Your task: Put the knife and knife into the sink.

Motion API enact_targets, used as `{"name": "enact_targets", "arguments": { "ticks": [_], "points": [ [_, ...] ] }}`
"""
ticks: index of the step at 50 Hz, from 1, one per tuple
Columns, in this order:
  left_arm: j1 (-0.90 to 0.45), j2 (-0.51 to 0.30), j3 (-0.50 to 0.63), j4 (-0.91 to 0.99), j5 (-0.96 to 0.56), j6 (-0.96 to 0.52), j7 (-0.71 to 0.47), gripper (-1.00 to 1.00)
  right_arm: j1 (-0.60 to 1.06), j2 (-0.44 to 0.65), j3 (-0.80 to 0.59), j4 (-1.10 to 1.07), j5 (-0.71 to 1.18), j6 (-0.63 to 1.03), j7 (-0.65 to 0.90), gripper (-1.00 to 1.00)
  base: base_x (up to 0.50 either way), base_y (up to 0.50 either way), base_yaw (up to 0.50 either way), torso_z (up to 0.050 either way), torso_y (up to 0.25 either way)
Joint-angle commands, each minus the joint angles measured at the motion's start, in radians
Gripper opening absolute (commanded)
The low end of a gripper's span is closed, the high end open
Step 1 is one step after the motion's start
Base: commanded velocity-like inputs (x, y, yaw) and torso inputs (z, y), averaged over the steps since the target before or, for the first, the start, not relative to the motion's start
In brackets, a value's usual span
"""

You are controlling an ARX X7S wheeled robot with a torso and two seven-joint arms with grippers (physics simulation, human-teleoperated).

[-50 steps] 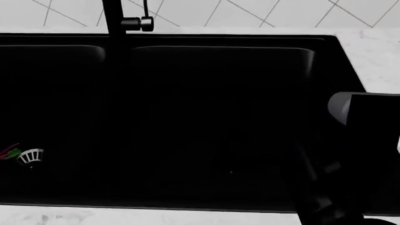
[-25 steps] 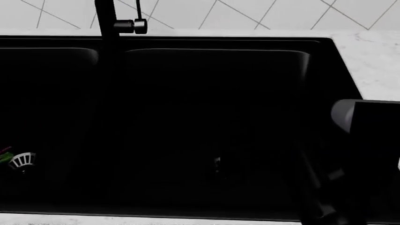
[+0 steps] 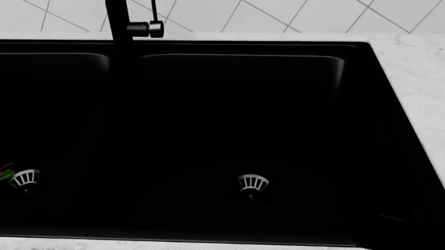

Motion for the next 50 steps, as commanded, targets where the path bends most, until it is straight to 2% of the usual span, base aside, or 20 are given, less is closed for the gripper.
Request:
{"name": "enact_targets", "arguments": {
  "ticks": [1,5,12,17,19,24,30,38,50],
  "points": [
    [0.038,0.010,-0.012,-0.093,0.055,0.110,0.045,1.00,-0.210,0.168,0.276,-0.051,0.281,-0.093,0.227,1.00,0.00,0.00,0.00,0.000,0.000],
    [0.055,0.011,0.005,-0.126,0.073,0.157,0.059,1.00,-0.295,0.181,0.309,-0.047,0.305,-0.103,0.279,1.00,0.00,0.00,0.00,0.000,0.000],
    [0.072,0.009,-0.004,-0.128,0.074,0.175,0.063,1.00,-0.448,0.176,0.536,-0.047,0.433,-0.101,0.297,1.00,0.00,0.00,0.00,0.000,0.000],
    [0.068,0.010,0.016,-0.145,0.082,0.184,0.063,1.00,-0.538,0.170,0.641,-0.048,0.449,-0.067,0.326,1.00,0.00,0.00,0.00,0.000,0.000],
    [0.063,0.009,0.024,-0.146,0.083,0.180,0.060,1.00,-0.572,0.120,0.708,-0.058,0.409,-0.145,0.371,1.00,0.00,0.00,0.00,0.000,0.000],
    [0.057,0.011,0.041,-0.162,0.090,0.188,0.059,1.00,-0.664,0.126,0.704,-0.011,0.468,-0.171,0.344,1.00,0.00,0.00,0.00,0.000,0.000],
    [0.053,0.012,0.052,-0.175,0.093,0.189,0.055,1.00,-0.673,0.120,0.712,0.021,0.472,-0.190,0.306,1.00,0.00,0.00,0.00,0.000,0.000],
    [0.013,0.025,0.060,-0.105,0.062,0.076,0.008,1.00,-0.668,0.161,0.588,0.087,0.401,-0.216,0.300,1.00,0.00,0.00,0.00,0.000,0.000],
    [0.004,0.026,0.059,-0.102,0.052,0.057,-0.001,1.00,-0.624,0.307,0.374,0.143,0.324,-0.305,0.319,1.00,0.00,0.00,0.00,0.000,0.000]
  ]
}}
